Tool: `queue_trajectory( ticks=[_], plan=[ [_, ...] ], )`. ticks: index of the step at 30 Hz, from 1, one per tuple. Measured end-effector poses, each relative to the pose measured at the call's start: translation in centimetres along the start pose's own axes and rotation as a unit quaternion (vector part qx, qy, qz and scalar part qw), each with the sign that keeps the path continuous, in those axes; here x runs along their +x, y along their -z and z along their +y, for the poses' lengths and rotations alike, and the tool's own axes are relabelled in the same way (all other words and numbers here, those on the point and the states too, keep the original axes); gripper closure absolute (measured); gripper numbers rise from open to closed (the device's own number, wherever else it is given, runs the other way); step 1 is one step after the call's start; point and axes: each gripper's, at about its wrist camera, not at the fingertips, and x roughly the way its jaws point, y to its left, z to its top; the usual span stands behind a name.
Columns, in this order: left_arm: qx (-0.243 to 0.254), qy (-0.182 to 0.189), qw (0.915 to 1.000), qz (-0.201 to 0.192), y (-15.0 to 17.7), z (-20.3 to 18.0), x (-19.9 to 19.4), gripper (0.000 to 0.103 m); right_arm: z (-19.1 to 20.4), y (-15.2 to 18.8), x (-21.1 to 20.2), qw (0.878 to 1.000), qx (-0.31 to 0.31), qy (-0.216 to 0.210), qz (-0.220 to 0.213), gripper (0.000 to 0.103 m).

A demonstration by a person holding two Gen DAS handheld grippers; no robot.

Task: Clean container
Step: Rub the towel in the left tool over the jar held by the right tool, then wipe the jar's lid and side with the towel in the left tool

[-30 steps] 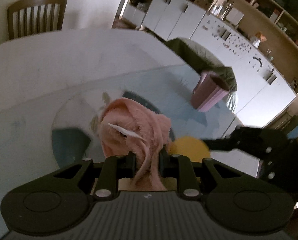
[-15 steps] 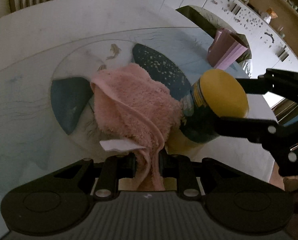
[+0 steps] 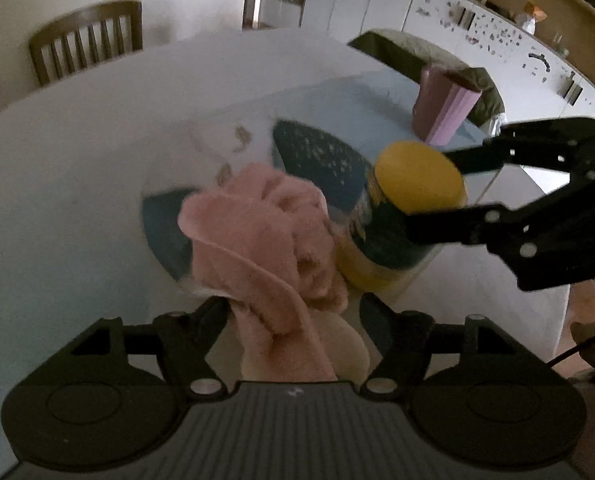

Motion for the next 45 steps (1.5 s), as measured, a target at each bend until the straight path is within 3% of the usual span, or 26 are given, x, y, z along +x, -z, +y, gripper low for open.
queue_trajectory(
  ticks=[3,6,13,20,21,25,28,31,37,42,45],
  plan=[
    [0.016,-0.019,0.9995,-0.018,-0.9,0.1,-0.5,0.023,0.0,0.0,-0.1,1.000,0.001,0.000,0.000,0.042],
    [0.034,-0.028,0.9988,-0.020,-2.0,-0.3,0.0,0.022,0.1,0.1,-0.1,1.000,0.002,0.001,0.000,0.042],
    [0.151,-0.047,0.9874,0.001,-1.8,-3.7,2.9,0.019,0.0,-0.1,-0.3,1.000,0.004,0.001,0.002,0.042],
    [0.148,-0.055,0.9873,0.017,-1.5,-3.0,5.4,0.019,0.1,-0.1,-0.2,1.000,0.005,0.006,0.003,0.042],
    [0.143,-0.056,0.9881,0.015,-1.5,-2.7,5.6,0.020,0.1,-0.1,-0.2,1.000,0.004,0.007,0.003,0.042],
    [0.139,-0.066,0.9881,0.009,-1.5,-2.3,5.9,0.055,0.1,-0.1,-0.1,1.000,0.005,0.008,0.003,0.042],
    [0.123,-0.070,0.9899,0.002,-1.7,-1.8,5.5,0.070,0.0,-0.1,-0.2,1.000,0.006,0.009,0.003,0.042],
    [0.098,-0.068,0.9928,-0.010,-1.9,-1.3,4.0,0.072,0.1,0.0,-0.2,1.000,0.005,0.009,0.002,0.042],
    [0.064,-0.042,0.9949,-0.066,-2.5,-1.0,-2.9,0.073,-0.1,0.0,-0.2,1.000,0.004,0.009,0.001,0.042],
    [0.088,0.004,0.9913,-0.097,-3.2,-2.7,-8.1,0.073,0.1,0.0,-0.1,1.000,-0.007,0.010,0.000,0.042],
    [0.111,0.035,0.9882,-0.100,-3.5,-4.5,-9.1,0.073,0.3,0.0,-0.1,1.000,-0.013,0.011,-0.001,0.042]
  ],
)
